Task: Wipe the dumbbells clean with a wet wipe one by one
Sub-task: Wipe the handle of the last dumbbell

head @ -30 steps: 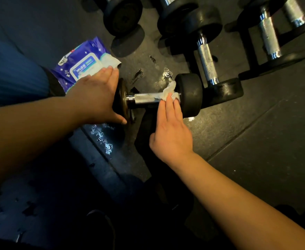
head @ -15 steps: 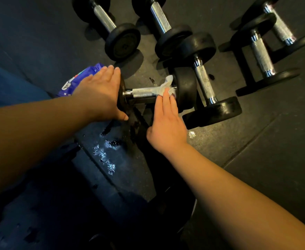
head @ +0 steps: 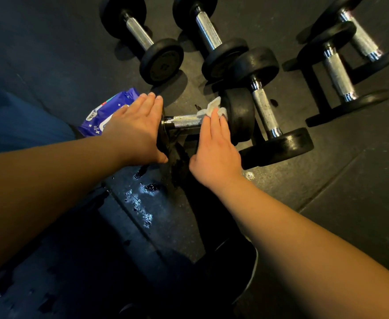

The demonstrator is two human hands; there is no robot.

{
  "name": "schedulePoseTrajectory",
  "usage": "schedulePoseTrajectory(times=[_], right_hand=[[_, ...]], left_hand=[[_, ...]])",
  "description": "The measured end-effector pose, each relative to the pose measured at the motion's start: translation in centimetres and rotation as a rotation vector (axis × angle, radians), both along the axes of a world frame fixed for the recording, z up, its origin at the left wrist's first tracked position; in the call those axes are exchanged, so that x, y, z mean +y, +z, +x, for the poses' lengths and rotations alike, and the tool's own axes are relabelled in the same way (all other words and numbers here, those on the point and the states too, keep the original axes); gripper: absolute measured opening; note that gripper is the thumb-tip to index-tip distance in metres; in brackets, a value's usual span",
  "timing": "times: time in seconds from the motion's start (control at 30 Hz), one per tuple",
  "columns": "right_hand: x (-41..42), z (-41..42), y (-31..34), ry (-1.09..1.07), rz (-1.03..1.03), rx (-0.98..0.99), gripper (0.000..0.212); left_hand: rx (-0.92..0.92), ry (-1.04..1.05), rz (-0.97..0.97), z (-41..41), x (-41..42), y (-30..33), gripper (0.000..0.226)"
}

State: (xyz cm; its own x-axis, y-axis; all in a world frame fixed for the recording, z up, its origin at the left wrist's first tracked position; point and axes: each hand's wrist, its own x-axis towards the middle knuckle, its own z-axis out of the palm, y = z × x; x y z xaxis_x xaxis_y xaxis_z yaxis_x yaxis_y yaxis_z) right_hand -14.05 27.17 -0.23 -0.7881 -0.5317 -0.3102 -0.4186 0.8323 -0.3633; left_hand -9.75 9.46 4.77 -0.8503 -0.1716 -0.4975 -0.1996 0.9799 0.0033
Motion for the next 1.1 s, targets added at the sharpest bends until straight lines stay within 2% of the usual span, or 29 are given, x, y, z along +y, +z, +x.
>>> schedulePoseTrajectory(times=[0.2, 0.43, 0.63, 0.8, 1.0, 1.1], right_hand=[[-1.2, -2.2, 1.1, -0.034, 0.048, -0.082, 0.086], [0.3, 0.3, 0.7, 0.026, 0.008, -0.024, 0.092], [-1.0, 0.9, 0.6, 0.109, -0.031, -0.011, 0.095], [0.3, 0.1, 0.4, -0.014, 0.008, 0.016, 0.088], [-0.8, 2.2, 0.7, 0.163, -0.018, -0.011, 0.094], [-0.1, 1.5, 0.6, 0.064, -0.02, -0.007, 0.093]], left_hand=[[0.028, -0.047, -0.042, 1.5, 0.6, 0.2, 0.139], [0.004, 0.013, 0.009, 0.6, 0.8, 0.6, 0.135], [0.044, -0.017, -0.018, 2.0, 1.1, 0.6, 0.135], [0.049, -0.018, -0.027, 2.2, 1.4, 0.5, 0.136], [0.077, -0.049, -0.058, 3.5, 2.0, 0.6, 0.134], [0.075, -0.04, -0.048, 3.5, 2.0, 0.5, 0.134]])
